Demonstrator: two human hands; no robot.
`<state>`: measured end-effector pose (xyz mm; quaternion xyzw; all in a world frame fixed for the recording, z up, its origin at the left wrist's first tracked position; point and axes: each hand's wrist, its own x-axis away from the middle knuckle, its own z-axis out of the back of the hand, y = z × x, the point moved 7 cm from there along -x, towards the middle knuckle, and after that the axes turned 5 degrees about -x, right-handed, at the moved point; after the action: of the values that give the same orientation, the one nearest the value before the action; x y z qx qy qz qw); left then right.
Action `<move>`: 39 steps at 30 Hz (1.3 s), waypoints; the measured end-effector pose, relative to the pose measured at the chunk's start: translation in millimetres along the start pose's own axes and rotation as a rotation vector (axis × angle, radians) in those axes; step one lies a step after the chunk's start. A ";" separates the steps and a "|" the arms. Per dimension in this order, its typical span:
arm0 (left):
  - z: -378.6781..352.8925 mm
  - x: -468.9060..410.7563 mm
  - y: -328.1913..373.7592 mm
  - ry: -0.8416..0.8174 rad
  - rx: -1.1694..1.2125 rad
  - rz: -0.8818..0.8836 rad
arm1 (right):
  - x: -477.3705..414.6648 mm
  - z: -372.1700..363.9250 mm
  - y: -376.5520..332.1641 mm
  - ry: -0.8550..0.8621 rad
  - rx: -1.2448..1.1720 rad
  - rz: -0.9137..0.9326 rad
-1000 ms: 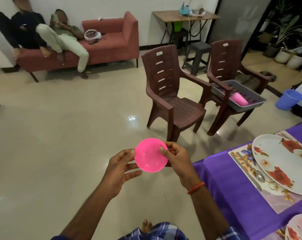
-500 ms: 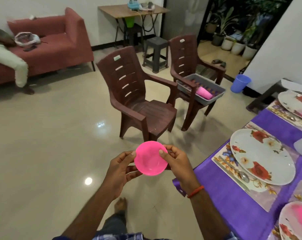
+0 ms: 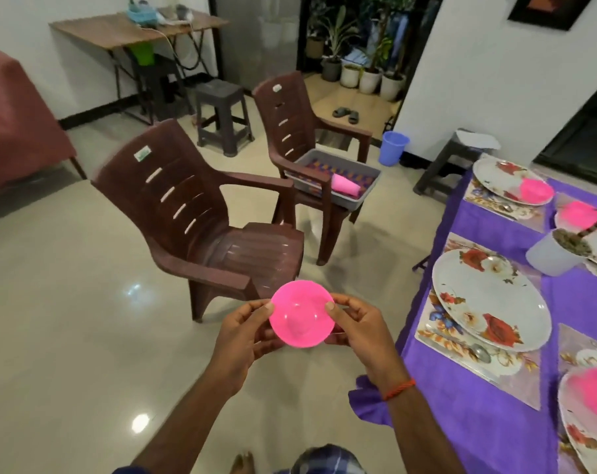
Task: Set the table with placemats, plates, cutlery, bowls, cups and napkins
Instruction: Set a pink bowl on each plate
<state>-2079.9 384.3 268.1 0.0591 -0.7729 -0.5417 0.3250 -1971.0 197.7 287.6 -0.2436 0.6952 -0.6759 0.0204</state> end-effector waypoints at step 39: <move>-309.8 -267.2 35.5 -0.548 -0.360 0.186 | -173.9 225.9 -37.7 0.570 -0.215 -0.010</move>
<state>-1686.3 269.6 244.5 -0.2177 -0.7255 -0.6334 0.1586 -1725.3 52.5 251.8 -0.0485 0.7394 -0.6396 -0.2047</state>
